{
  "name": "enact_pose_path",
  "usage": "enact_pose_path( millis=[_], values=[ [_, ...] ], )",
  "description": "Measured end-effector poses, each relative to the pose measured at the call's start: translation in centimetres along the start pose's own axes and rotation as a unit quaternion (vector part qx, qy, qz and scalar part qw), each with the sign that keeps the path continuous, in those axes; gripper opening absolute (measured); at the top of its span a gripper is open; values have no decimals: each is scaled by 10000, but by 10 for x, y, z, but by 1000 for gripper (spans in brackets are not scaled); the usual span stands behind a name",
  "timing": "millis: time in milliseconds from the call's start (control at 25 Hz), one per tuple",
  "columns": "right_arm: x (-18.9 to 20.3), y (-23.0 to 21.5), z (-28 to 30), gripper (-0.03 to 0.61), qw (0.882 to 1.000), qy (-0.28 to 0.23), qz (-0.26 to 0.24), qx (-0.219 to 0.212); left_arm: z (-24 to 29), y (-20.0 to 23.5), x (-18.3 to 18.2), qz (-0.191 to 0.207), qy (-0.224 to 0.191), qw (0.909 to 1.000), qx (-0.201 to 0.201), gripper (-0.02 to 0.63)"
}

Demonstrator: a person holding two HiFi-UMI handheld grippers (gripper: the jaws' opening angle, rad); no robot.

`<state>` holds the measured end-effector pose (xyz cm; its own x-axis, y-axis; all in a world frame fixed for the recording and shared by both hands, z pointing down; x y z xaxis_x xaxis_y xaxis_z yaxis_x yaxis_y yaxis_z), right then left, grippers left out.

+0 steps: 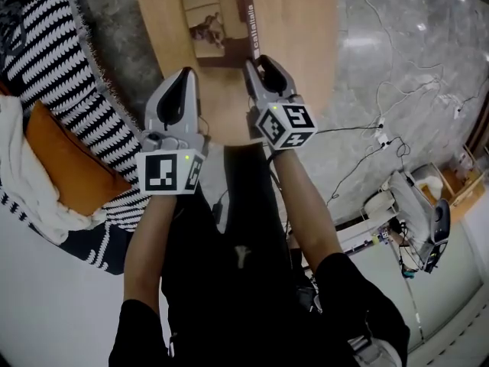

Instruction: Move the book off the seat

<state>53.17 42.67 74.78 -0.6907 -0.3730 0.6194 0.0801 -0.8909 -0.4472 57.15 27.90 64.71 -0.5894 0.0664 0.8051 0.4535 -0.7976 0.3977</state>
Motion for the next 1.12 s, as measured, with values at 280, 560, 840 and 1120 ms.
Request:
enact_pose_path(
  millis=[280, 560, 840, 1120],
  values=[
    [2, -18, 7, 166, 9999, 88, -70, 42, 12, -4, 7, -39, 80, 10000, 33, 6],
    [11, -32, 22, 166, 9996, 248, -98, 60, 26, 2, 16, -81, 168, 9998, 38, 6],
    [15, -47, 33, 66, 9986, 402, -166, 303, 38, 7, 23, -99, 221, 9997, -2, 6],
    [4, -36, 31, 9, 9970, 578, -354, 377, 35, 4, 14, -112, 182, 9998, -59, 6]
  ],
)
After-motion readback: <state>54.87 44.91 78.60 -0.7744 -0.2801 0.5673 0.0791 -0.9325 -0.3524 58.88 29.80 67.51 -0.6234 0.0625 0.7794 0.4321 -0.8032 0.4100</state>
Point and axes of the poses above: the fingertips, and each gripper's own axes: z forward along the fingers, y to its left, x out of its underside, the point moved 2 cm from there along -z, backward along the fingers, and after that the axes turned 3 degrees about x, right-handed, at the moved point
